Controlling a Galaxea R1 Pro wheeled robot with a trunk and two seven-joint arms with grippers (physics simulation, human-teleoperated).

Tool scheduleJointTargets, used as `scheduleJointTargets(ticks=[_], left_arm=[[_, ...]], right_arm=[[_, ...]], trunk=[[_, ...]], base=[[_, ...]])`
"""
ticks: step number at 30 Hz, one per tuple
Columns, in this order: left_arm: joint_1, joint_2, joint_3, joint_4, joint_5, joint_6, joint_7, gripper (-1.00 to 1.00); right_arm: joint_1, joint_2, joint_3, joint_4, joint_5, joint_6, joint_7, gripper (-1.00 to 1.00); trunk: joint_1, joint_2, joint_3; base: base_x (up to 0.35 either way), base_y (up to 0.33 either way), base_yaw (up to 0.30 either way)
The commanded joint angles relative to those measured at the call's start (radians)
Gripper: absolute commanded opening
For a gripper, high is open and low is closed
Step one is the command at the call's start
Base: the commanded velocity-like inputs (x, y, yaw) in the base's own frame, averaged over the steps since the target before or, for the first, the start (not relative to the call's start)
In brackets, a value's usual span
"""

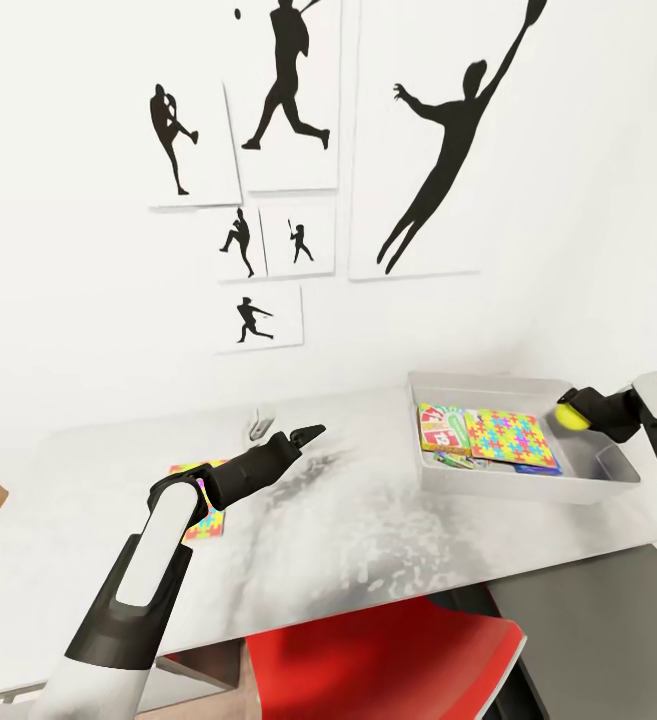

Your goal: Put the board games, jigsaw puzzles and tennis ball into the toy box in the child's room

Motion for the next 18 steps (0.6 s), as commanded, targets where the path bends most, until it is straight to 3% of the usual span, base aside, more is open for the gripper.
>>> scheduleJointTargets(ticks=[1,18], left_arm=[[-0.001,0.000,0.000,-0.001,0.011,0.003,0.010,1.00],[-0.001,0.000,0.000,-0.001,0.011,0.003,0.010,1.00]], right_arm=[[-0.001,0.000,-0.003,-0.001,-0.013,0.001,-0.010,-1.00],[-0.002,0.001,-0.004,-0.001,-0.014,0.003,-0.009,-1.00]], trunk=[[0.001,-0.002,-0.003],[0.001,-0.002,-0.027]], base=[[0.000,0.000,0.000],[0.000,0.000,0.000]])
